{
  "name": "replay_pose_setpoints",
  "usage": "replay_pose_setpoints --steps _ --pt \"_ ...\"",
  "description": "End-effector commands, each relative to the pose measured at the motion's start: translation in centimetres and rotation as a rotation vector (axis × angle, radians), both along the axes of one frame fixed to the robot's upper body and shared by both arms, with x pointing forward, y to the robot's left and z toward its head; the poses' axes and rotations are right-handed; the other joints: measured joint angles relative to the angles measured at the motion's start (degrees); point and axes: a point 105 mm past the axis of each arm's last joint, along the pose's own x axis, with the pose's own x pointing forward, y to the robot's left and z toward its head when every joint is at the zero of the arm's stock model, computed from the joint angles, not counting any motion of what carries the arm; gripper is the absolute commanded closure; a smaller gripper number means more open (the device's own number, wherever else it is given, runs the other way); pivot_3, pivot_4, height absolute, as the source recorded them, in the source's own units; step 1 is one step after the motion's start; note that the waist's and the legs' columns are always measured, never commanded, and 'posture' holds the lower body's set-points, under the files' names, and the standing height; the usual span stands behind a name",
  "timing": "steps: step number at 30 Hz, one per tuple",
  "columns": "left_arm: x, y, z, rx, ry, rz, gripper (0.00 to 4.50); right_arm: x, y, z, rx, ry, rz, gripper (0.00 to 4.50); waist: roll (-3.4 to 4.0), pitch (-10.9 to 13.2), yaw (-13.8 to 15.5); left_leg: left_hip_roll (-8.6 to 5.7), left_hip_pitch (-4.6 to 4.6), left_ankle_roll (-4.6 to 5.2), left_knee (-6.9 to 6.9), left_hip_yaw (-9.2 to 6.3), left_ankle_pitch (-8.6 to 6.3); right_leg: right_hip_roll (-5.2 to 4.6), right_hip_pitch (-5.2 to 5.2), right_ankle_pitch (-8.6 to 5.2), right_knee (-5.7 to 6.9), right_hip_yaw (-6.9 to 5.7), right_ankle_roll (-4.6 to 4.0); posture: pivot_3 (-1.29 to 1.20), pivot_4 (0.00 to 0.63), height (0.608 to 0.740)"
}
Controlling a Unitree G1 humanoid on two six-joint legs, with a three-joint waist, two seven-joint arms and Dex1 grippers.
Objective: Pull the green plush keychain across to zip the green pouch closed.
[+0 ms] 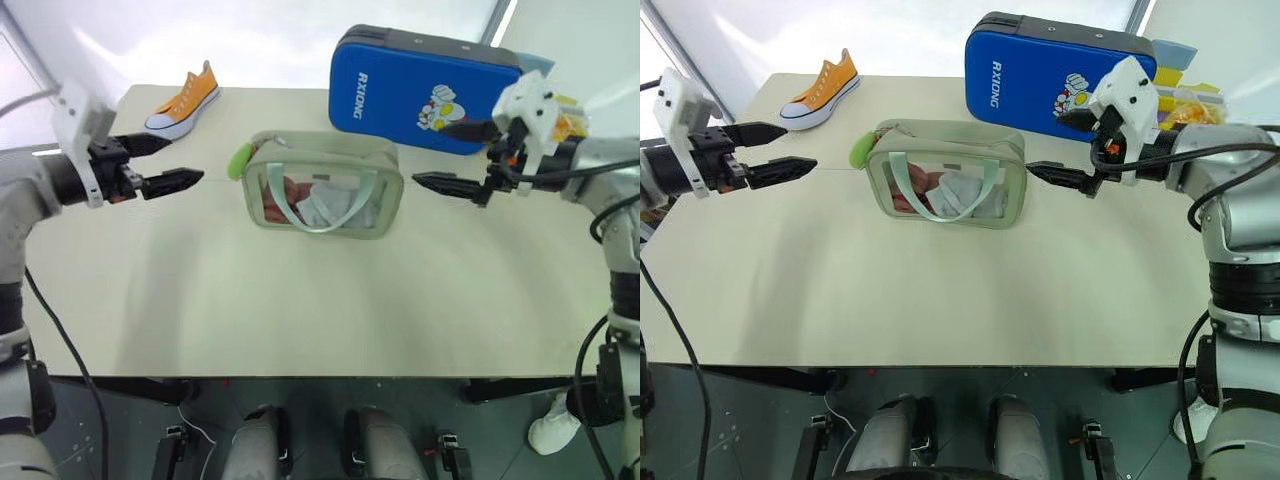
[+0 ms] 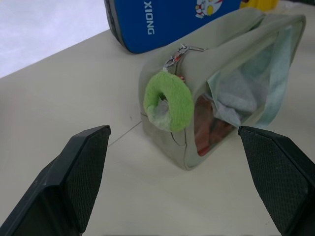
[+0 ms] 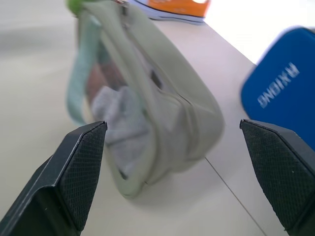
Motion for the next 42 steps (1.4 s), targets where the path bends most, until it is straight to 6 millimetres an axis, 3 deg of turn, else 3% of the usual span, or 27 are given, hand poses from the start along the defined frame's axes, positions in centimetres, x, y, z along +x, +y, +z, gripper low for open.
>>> replay_pose_setpoints --steps 1,12,16,20,25,28,35,42 --pt "0.4 0.2 1.8 0.007 -0.080 0.029 0.05 0.0 0.2 0.9 -0.010 -0.045 0.017 0.00 0.00 0.01 0.02 0.00 -0.03 0.00 0.01 0.00 0.00 0.00 -0.02 0.00 0.00 0.00 0.00 0.00 0.150 0.740" --pt "0.3 0.1 3.1 -0.014 -0.125 0.032 0.05 0.3 1.8 2.1 0.015 -0.087 0.073 0.00 -0.02 0.02 -0.17 0.01 -0.16 0.00 0.03 0.02 0.00 0.02 -0.16 0.00 0.02 0.00 0.00 0.00 0.150 0.740" --pt "-0.5 -2.5 3.3 -0.035 -0.097 -0.079 0.05 1.2 3.8 2.5 0.065 -0.095 0.104 0.00 -0.02 0.02 -0.14 0.01 -0.16 -0.01 0.05 0.01 0.01 0.03 -0.16 0.00 0.05 0.00 0.00 0.00 0.150 0.740" --pt "-1.5 -6.2 3.3 -0.045 -0.110 -0.190 0.05 3.3 5.6 0.8 0.001 -0.100 0.093 0.00 -0.02 0.02 0.05 0.00 -0.17 0.00 0.05 -0.01 0.00 0.00 -0.14 0.00 0.05 0.01 0.00 0.00 0.150 0.740" --pt "-1.6 -7.5 2.5 -0.051 -0.110 -0.188 0.05 4.9 7.0 -1.0 -0.058 -0.101 0.087 0.00 0.00 0.03 -0.13 -0.01 -0.17 -0.01 0.09 -0.02 0.01 0.02 -0.14 0.01 0.08 0.02 0.01 0.00 0.150 0.740" --pt "-1.8 -7.2 1.9 -0.042 -0.100 -0.168 0.00 4.8 7.3 -1.5 -0.098 -0.105 0.122 0.88 0.01 0.04 -0.14 0.00 -0.17 -0.01 0.07 -0.02 0.01 0.01 -0.16 0.01 0.08 0.02 0.01 0.00 0.150 0.740" --pt "-1.8 -5.9 1.7 -0.042 -0.101 -0.108 0.00 4.7 7.7 -1.1 -0.113 -0.139 0.161 4.47 0.01 0.04 -0.22 0.01 -0.15 -0.03 0.07 -0.02 0.02 0.01 -0.15 0.01 0.10 0.02 0.01 0.00 0.150 0.740" --pt "-2.0 -1.8 1.6 0.011 -0.087 0.015 0.00 2.6 7.3 1.8 -0.094 -0.192 0.258 4.47 0.04 0.07 -0.32 0.01 -0.16 -0.03 0.04 -0.01 0.02 0.01 -0.19 0.01 0.10 0.02 0.01 0.00 0.150 0.740"
